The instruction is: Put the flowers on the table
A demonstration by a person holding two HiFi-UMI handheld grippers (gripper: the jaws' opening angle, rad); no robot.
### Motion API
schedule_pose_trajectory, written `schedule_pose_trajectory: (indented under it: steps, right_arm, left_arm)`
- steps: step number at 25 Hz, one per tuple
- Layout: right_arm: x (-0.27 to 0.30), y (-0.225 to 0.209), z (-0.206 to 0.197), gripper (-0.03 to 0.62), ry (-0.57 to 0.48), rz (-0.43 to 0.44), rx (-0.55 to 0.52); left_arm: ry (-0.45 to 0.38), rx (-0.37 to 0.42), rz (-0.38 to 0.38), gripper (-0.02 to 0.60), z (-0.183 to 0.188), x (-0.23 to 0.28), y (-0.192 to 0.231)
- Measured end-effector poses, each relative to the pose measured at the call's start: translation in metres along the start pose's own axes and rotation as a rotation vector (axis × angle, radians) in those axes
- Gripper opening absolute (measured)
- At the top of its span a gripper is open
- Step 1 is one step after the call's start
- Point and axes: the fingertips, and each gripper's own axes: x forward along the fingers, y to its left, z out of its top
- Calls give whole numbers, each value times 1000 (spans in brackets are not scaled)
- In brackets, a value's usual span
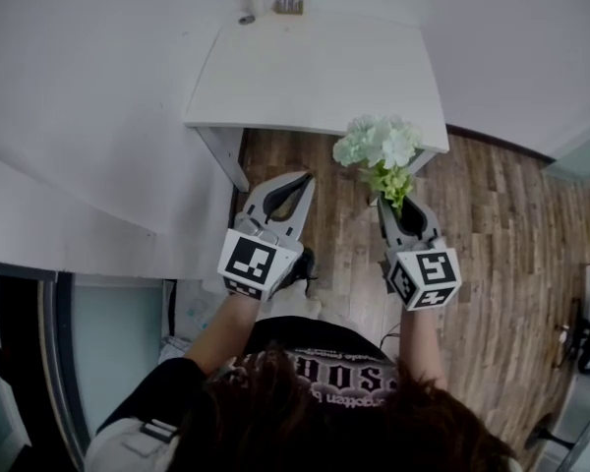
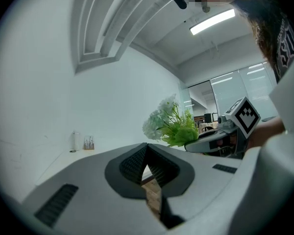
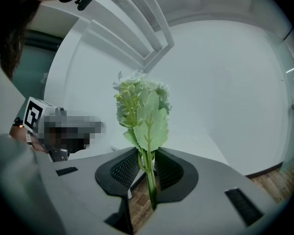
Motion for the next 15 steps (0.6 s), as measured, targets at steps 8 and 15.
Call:
schedule_pose_trajectory:
  steps: [8,15]
  right_arm:
    - [53,-44,13,94,17,-42,-13]
    - [111,-79,30,94,30,-61,-14]
  left_arm:
    - [3,2,-50,-2,1,71,35]
    - [-1,3,-66,-2,11,131,81]
